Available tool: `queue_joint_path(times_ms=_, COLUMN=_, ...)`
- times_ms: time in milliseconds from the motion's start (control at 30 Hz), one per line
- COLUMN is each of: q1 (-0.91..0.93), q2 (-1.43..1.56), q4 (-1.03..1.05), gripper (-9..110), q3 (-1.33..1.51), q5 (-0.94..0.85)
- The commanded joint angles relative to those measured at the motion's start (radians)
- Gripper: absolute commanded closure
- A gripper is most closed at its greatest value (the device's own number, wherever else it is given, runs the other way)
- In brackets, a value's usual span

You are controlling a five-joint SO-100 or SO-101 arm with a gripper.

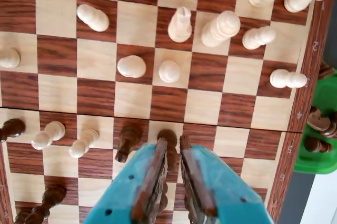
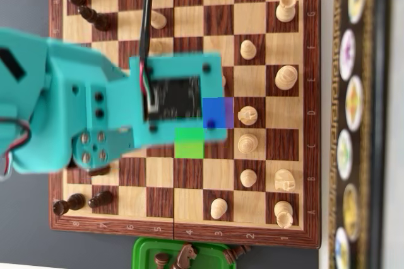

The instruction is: Play chess

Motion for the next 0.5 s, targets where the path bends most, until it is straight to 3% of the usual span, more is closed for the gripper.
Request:
queue_joint_path(times_ms=0, q1=-0.043, q2=0.014, q4=-0.049, gripper=95, q3=-0.006, q5=0.011)
queue_joint_path(times_ms=467, q1=-0.063, q2=-0.189, q4=-0.066, gripper=90, q3=-0.066, q5=0.034)
